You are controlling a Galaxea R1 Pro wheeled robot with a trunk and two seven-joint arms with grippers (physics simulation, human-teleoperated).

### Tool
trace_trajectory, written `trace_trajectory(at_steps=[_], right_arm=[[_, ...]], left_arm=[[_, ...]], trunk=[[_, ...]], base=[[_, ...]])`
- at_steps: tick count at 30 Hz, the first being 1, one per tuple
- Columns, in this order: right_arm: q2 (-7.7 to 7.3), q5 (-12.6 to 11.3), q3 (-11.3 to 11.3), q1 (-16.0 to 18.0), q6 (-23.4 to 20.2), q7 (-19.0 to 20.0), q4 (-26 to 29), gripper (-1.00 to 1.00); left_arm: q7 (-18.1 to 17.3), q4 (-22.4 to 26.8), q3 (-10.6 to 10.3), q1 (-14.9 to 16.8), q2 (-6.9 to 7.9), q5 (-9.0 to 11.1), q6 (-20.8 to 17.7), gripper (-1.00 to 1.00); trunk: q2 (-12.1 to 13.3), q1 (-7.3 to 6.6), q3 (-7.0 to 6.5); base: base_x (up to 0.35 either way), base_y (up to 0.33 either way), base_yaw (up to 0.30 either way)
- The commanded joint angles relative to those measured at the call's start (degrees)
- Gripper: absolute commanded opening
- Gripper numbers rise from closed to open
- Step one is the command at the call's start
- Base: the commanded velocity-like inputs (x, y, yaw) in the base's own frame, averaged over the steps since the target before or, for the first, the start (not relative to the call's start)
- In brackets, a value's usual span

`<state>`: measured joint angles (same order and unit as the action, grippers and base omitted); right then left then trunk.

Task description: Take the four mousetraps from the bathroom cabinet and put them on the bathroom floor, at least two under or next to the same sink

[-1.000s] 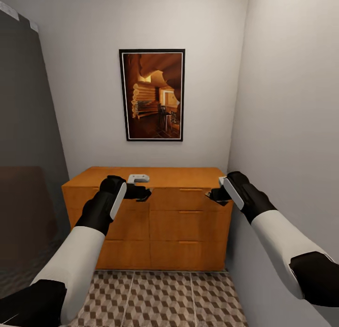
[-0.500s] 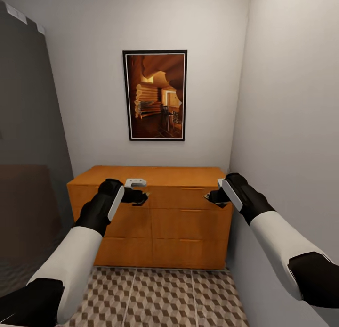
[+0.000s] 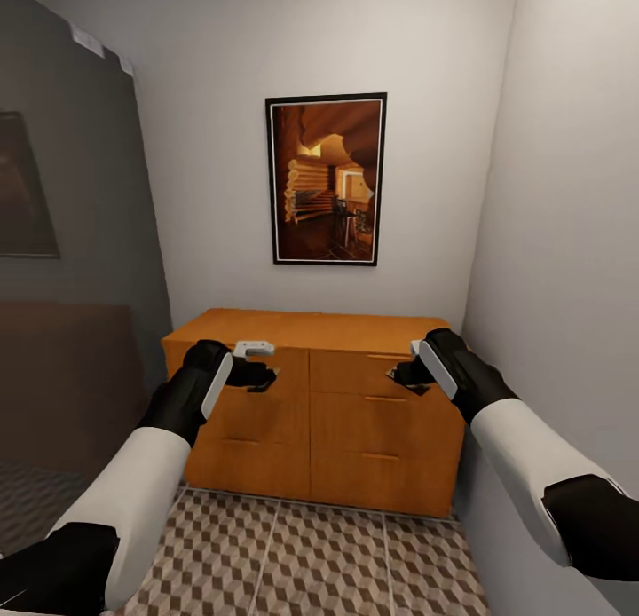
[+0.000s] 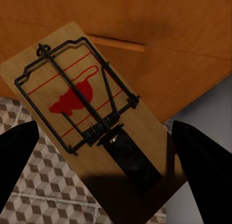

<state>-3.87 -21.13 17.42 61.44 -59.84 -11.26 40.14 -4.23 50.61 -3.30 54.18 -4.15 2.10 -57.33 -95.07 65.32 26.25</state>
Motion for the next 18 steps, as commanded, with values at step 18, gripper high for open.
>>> trace_trajectory(at_steps=[18], right_arm=[[-0.08, -0.7, 0.3, 0.0, -0.2, -0.3, 0.1, -1.0]], left_arm=[[-0.1, -0.5, -0.1, 0.0, 0.01, 0.1, -0.2, -1.0]], trunk=[[0.0, 0.0, 0.07]], base=[[0.0, 0.0, 0.009]])
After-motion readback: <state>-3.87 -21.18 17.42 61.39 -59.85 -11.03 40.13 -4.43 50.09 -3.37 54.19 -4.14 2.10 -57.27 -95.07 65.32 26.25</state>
